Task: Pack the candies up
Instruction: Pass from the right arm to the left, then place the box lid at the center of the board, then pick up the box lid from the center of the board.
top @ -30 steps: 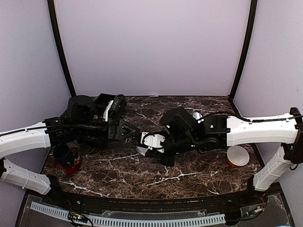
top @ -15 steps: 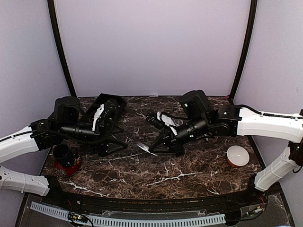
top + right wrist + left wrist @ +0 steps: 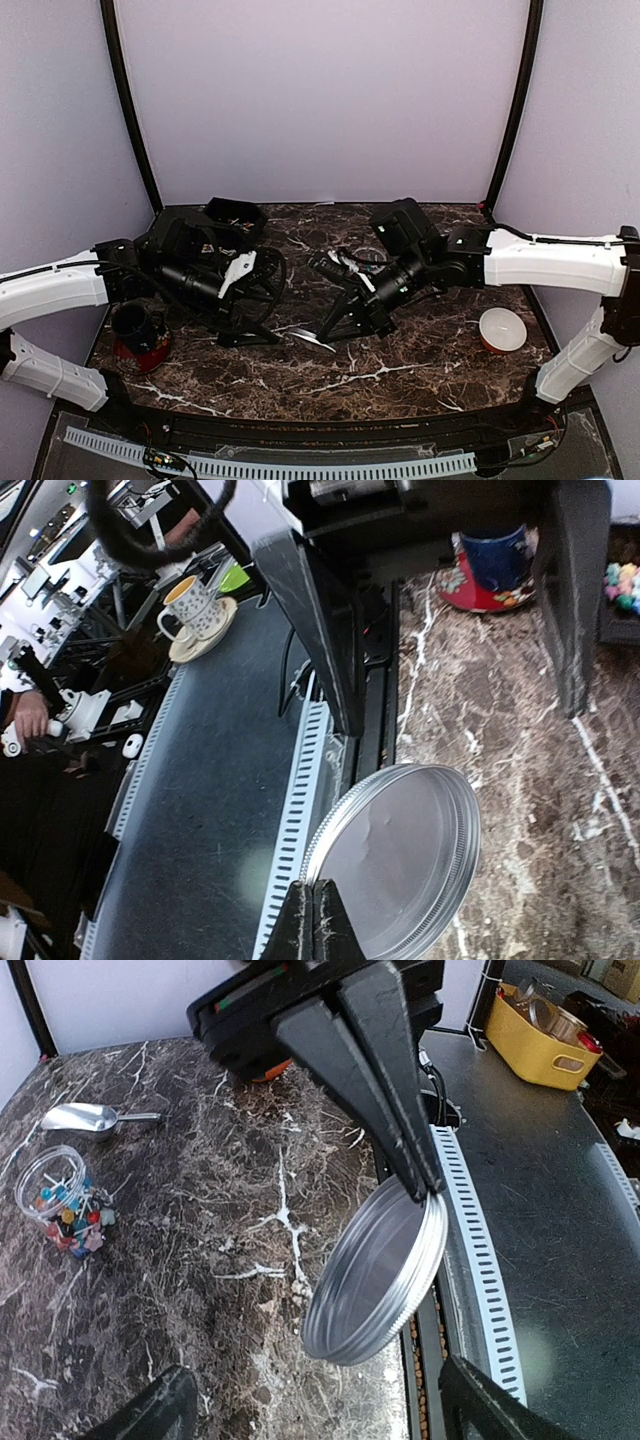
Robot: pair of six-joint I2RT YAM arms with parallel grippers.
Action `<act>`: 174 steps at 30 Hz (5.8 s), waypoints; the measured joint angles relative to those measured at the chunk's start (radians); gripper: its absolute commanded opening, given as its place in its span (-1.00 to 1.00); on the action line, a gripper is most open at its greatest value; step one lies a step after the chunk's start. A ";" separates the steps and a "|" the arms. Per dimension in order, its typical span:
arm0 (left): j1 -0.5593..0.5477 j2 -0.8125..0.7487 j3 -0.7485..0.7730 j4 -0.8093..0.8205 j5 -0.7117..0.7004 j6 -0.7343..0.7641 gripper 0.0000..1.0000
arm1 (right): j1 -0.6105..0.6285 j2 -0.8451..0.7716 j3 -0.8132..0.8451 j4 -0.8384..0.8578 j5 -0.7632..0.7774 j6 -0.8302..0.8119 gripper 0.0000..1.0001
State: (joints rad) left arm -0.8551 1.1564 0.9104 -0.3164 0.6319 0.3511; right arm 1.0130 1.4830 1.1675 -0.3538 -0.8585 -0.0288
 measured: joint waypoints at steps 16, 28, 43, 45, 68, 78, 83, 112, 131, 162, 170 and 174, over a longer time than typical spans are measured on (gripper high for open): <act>-0.103 0.077 0.056 -0.052 0.068 0.142 0.12 | -0.013 0.062 0.003 0.056 -0.163 0.066 -1.00; -0.122 0.097 0.056 -0.059 0.063 0.150 -0.42 | -0.026 0.076 0.003 0.109 -0.215 0.113 -1.00; -0.125 0.097 0.056 -0.052 0.066 0.124 -0.87 | -0.037 0.092 0.003 0.117 -0.259 0.117 -0.69; -0.125 0.097 0.056 -0.049 0.068 0.116 -0.88 | -0.037 0.093 0.002 0.121 -0.256 0.114 -0.40; -0.125 0.152 -0.079 0.277 0.067 -0.335 -0.90 | -0.214 -0.206 -0.151 0.124 0.266 0.179 0.59; -0.112 0.367 -0.081 0.463 0.112 -0.679 -0.95 | -0.214 -0.354 -0.266 0.105 0.451 0.108 0.63; -0.090 0.493 -0.081 0.592 0.166 -0.892 -0.94 | -0.214 -0.354 -0.271 0.106 0.478 0.108 0.63; -0.056 0.795 0.069 0.608 0.099 -1.077 0.77 | -0.262 -0.248 -0.251 0.093 0.821 0.194 0.85; -0.017 0.406 0.147 0.165 -0.351 -0.811 0.98 | -0.434 0.183 -0.011 0.251 0.781 0.336 0.88; 0.070 -0.022 -0.006 0.061 -0.814 -0.541 0.98 | -0.294 0.363 0.003 0.458 0.367 0.494 0.95; 0.085 -0.022 -0.031 0.084 -0.790 -0.546 0.98 | -0.261 0.326 0.013 0.327 0.421 0.359 0.95; 0.085 -0.033 -0.052 0.109 -0.766 -0.583 0.98 | -0.258 0.223 0.013 0.200 0.483 0.216 0.95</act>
State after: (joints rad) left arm -0.7700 1.1236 0.8585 -0.2073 -0.1345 -0.2317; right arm 0.7551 1.7061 1.1801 -0.1535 -0.3752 0.1871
